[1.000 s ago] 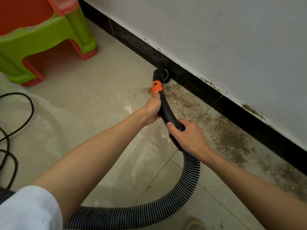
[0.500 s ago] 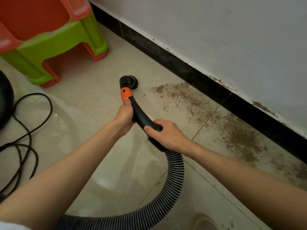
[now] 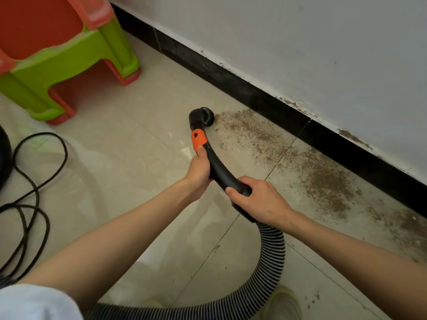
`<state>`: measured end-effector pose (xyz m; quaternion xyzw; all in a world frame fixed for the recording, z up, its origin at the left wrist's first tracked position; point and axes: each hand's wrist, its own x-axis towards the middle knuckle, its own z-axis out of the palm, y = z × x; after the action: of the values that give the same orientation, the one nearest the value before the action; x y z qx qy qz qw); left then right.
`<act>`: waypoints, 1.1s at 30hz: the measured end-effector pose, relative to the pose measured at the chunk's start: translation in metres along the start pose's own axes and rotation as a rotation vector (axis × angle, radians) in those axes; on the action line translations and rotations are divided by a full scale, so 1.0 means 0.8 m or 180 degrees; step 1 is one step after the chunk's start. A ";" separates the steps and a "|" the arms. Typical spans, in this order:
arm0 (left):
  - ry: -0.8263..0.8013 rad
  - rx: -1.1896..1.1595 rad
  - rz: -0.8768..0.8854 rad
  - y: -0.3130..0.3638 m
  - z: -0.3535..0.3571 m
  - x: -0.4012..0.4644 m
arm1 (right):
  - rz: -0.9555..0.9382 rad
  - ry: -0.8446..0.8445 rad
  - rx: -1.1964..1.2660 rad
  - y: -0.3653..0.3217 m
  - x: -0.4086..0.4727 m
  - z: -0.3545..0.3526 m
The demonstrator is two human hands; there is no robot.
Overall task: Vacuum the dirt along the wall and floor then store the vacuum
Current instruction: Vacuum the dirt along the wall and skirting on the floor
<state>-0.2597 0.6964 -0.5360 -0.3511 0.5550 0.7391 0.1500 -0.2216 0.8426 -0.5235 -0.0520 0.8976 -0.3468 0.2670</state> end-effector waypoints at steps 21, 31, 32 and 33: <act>-0.0243 0.0337 -0.0046 0.024 0.047 0.027 | 0.0223 0.0378 0.0351 0.014 0.018 -0.020; 0.1431 -0.0014 0.0332 0.005 -0.091 -0.005 | -0.0411 -0.0756 0.0429 -0.069 0.026 0.041; 0.1512 -0.0089 0.0340 -0.001 -0.097 -0.010 | -0.0453 -0.0839 0.0384 -0.070 0.025 0.044; 0.1578 -0.0142 0.0346 -0.006 -0.102 -0.014 | -0.0486 -0.0911 0.0352 -0.071 0.022 0.046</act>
<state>-0.2202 0.6246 -0.5427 -0.4945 0.5764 0.6495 -0.0383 -0.2229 0.7729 -0.5177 -0.1542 0.8234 -0.4040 0.3675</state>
